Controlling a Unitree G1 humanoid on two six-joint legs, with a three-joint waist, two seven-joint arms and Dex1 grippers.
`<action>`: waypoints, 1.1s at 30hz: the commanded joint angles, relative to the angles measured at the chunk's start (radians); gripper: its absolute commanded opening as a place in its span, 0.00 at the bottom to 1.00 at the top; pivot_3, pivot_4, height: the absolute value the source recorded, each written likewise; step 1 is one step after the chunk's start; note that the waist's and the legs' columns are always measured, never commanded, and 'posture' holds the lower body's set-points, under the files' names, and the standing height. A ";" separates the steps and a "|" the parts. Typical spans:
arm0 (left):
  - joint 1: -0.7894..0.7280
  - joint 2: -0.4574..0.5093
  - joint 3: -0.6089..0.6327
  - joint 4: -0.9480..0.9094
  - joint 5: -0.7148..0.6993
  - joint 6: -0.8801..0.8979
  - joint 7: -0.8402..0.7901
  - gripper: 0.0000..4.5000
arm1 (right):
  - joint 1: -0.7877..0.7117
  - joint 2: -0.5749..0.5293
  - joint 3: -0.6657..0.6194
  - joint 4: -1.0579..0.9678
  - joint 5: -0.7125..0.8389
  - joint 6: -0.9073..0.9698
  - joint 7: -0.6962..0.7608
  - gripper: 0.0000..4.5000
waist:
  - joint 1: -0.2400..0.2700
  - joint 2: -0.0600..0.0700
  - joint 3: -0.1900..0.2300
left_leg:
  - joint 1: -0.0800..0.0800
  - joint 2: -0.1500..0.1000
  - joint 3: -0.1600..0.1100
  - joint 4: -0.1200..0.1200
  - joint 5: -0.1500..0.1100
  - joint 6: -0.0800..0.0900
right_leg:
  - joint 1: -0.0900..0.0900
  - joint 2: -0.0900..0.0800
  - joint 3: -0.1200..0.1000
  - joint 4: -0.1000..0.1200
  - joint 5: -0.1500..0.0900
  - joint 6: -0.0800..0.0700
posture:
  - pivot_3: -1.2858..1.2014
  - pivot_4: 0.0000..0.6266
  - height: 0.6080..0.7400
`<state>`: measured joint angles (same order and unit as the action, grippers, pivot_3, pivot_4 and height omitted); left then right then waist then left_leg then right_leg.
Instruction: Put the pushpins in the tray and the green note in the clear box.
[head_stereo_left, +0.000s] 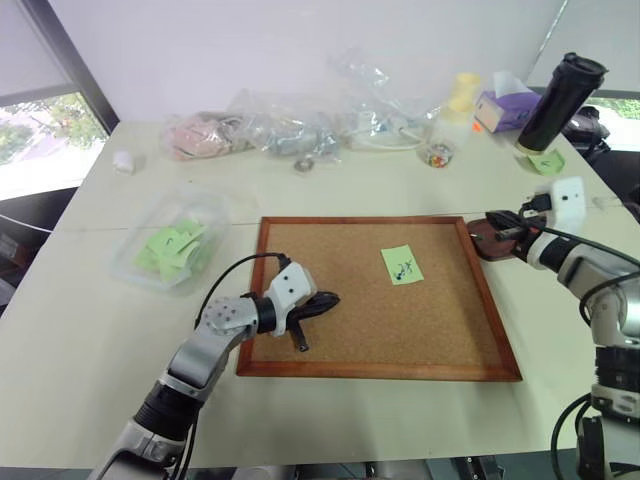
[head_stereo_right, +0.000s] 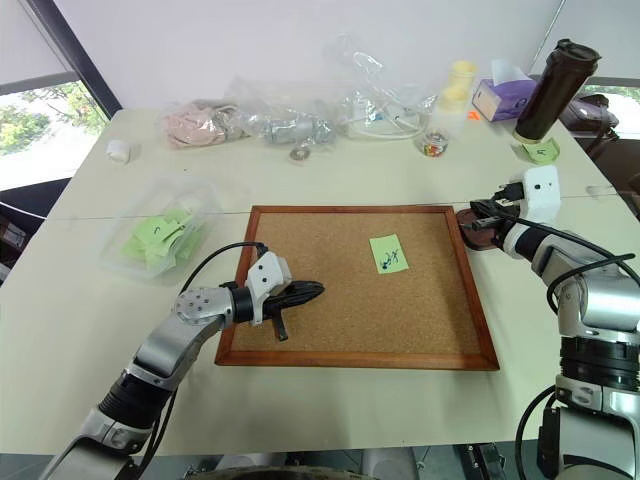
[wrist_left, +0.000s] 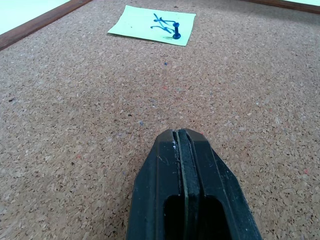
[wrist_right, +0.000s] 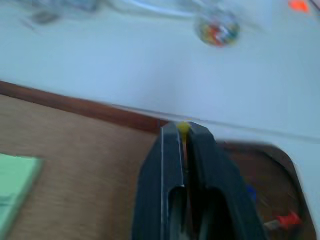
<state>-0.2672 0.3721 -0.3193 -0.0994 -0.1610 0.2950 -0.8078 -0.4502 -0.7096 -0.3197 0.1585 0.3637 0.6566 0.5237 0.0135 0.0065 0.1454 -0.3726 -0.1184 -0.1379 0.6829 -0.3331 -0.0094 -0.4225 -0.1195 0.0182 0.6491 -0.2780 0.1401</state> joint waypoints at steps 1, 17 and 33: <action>0.027 -0.002 -0.036 0.021 0.019 0.022 -0.005 0.00 | -0.043 -0.019 0.014 0.108 -0.050 -0.079 -0.004 0.00 | 0.001 0.000 0.000 | 0.000 0.000 0.000 0.000 0.000 0.000 | 0.000 0.000 0.000 0.000 0.000 0.000 | 0.52 0.24 1.00; 0.050 0.015 -0.022 -0.014 0.020 0.034 0.020 0.00 | -0.051 -0.003 0.030 0.301 -0.085 -0.200 0.021 0.00 | -0.002 0.001 -0.001 | 0.000 0.000 0.000 0.000 0.000 0.000 | 0.000 0.000 0.000 0.000 0.000 0.000 | 0.52 0.24 1.00; 0.039 0.011 -0.029 -0.006 0.021 0.033 0.015 0.00 | -0.039 -0.001 0.052 0.299 -0.091 -0.207 0.056 0.87 | -0.001 0.001 -0.001 | 0.000 0.000 0.000 0.000 0.000 0.000 | 0.000 0.000 0.000 0.000 0.000 0.000 | 0.52 0.24 1.00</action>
<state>-0.2478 0.3736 -0.3203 -0.1253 -0.1589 0.3018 -0.7812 -0.4874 -0.7063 -0.2568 0.4865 0.2770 0.4527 0.5799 0.0125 0.0079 0.1445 -0.3727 -0.1181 -0.1379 0.6827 -0.3331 -0.0094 -0.4226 -0.1193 0.0181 0.6491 -0.2780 0.1401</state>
